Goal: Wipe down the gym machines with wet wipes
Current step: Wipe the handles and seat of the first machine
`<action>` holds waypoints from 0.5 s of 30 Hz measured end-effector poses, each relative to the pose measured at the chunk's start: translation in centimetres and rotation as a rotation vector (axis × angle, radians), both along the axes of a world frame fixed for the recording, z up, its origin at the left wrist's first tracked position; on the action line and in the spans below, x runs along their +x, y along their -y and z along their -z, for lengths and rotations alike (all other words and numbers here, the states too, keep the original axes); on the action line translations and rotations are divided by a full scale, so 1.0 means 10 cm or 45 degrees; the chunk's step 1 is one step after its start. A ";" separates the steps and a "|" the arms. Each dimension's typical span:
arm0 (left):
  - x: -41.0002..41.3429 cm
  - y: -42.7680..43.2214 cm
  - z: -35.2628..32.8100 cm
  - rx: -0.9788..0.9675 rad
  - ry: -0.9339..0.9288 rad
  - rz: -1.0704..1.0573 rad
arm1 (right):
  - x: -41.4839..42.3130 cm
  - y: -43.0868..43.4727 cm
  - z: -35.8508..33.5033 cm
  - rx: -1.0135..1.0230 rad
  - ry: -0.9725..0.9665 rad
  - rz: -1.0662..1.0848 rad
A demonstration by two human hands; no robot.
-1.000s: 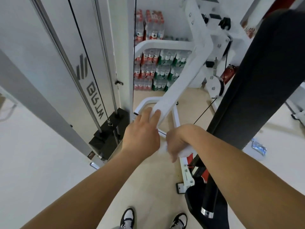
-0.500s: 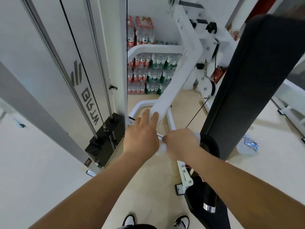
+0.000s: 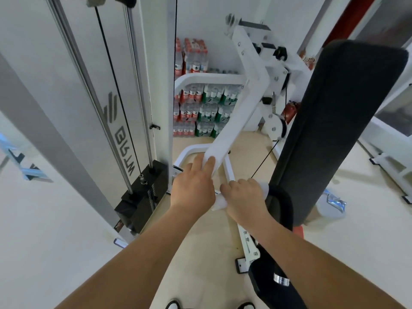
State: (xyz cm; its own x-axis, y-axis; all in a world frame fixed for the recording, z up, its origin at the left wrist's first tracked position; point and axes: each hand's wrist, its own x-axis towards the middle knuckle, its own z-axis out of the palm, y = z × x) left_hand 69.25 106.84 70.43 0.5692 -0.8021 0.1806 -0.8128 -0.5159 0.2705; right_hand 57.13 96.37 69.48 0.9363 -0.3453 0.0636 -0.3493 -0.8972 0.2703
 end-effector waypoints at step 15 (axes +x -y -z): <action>0.02 0.03 0.04 -0.001 -0.004 -0.012 | 0.01 0.03 -0.37 0.413 -0.505 0.080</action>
State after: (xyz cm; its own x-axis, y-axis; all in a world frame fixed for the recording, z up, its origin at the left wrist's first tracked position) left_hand 69.42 106.58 70.08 0.5776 -0.7964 0.1791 -0.8068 -0.5237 0.2735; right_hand 57.25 96.08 73.19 0.8436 -0.3445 -0.4120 -0.3321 -0.9375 0.1040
